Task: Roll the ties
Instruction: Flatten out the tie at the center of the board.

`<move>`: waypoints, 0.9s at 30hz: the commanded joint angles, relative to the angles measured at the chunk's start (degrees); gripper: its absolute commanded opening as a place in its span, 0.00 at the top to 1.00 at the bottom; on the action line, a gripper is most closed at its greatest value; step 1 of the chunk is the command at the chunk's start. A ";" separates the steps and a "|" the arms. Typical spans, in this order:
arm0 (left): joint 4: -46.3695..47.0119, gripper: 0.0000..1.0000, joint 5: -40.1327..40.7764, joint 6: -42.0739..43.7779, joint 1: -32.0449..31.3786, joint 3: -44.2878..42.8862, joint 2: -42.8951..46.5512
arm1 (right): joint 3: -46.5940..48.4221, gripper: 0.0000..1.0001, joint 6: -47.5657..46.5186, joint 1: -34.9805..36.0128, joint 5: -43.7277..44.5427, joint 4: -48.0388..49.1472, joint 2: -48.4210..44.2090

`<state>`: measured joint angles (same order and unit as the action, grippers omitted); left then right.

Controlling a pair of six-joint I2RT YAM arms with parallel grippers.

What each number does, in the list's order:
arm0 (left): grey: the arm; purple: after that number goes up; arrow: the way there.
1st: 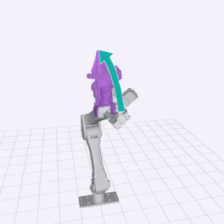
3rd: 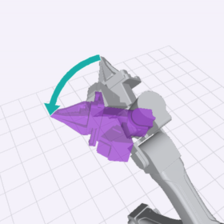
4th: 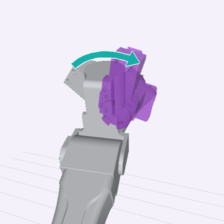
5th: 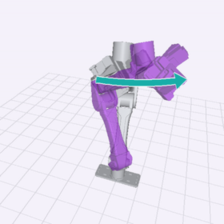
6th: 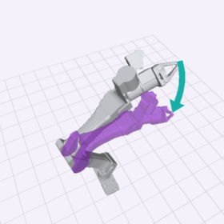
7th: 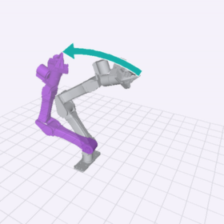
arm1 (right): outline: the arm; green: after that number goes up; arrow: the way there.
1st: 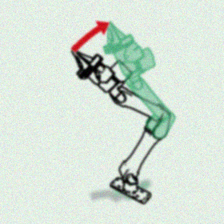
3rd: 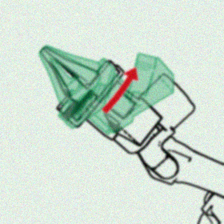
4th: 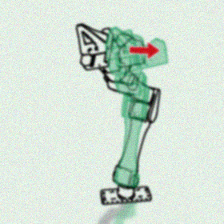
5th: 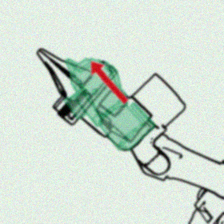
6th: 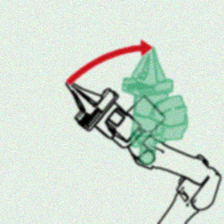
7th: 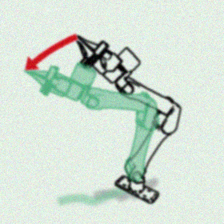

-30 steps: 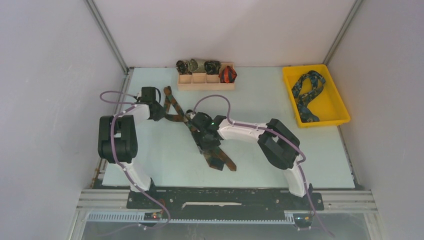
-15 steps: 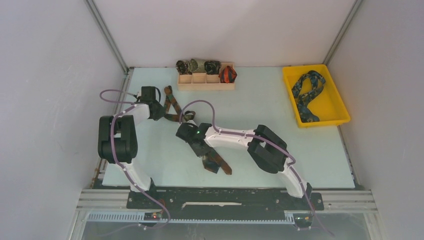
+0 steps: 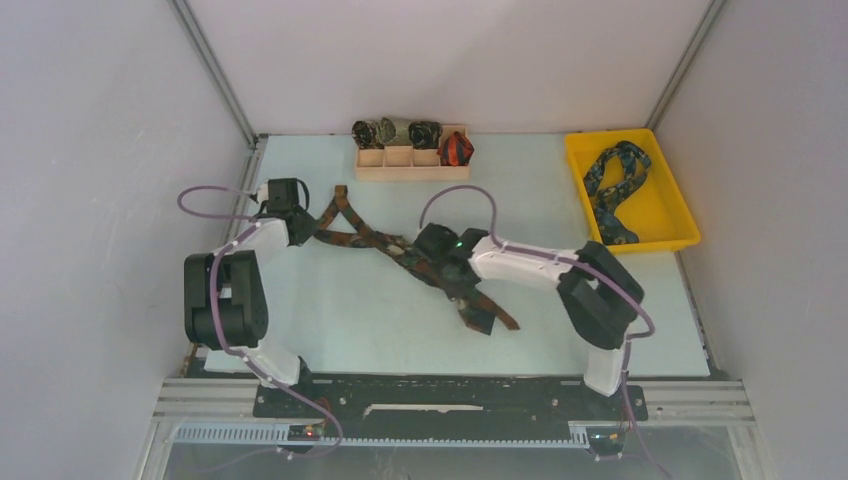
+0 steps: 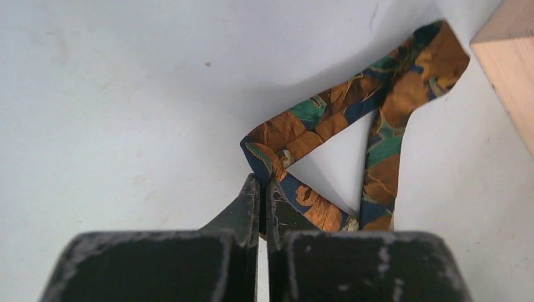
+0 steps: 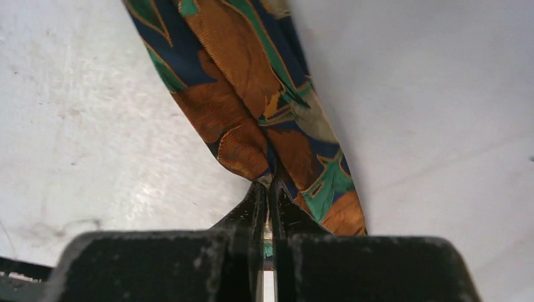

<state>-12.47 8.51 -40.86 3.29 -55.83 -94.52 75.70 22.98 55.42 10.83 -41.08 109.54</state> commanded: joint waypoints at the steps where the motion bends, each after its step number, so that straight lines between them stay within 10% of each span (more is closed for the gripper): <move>1: 2.39 1.00 4.10 0.58 1.82 1.65 5.40 | -1.14 1.00 -2.10 -3.62 -2.09 -1.15 -11.00; 20: 4.37 0.97 16.94 -3.93 4.18 16.71 21.74 | -9.00 1.00 -2.35 -10.19 -2.57 -0.34 -10.28; 27: 4.05 0.22 17.65 -7.66 5.84 21.66 28.53 | -9.26 1.00 -3.55 -9.85 -2.59 0.05 -11.65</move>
<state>-9.37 22.04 -45.30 7.99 -35.27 -72.05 66.46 20.05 45.25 7.31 -41.45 100.27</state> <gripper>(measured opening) 0.624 0.019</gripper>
